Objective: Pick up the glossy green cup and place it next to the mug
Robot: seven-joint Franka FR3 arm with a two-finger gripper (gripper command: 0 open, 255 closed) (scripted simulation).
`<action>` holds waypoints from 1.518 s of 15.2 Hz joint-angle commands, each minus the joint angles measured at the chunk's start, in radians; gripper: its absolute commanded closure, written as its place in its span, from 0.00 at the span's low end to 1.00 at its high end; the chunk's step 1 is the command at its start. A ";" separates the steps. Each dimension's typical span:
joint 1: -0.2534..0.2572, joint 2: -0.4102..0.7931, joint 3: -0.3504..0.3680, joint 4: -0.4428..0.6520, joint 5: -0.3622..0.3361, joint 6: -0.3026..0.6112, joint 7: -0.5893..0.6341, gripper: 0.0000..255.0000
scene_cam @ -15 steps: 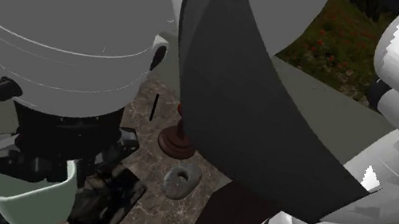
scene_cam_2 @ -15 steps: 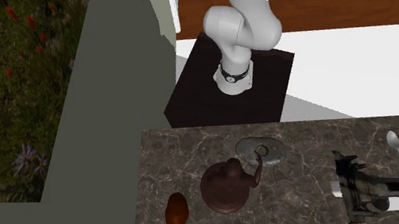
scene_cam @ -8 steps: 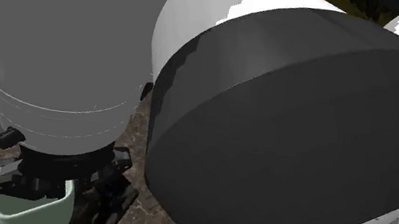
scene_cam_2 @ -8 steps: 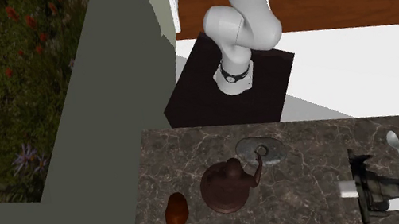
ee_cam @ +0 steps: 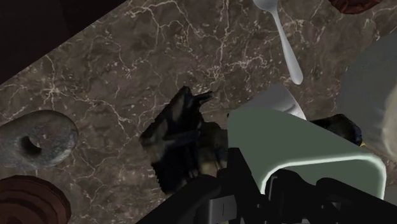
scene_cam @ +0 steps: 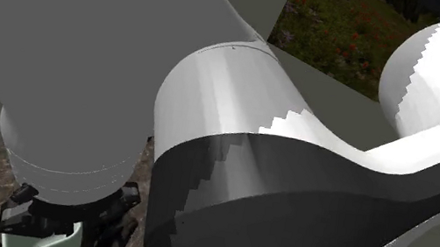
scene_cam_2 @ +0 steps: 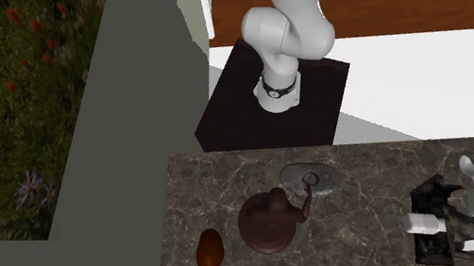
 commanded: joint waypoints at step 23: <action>0.087 0.200 -0.053 -0.205 -0.241 0.268 0.186 1.00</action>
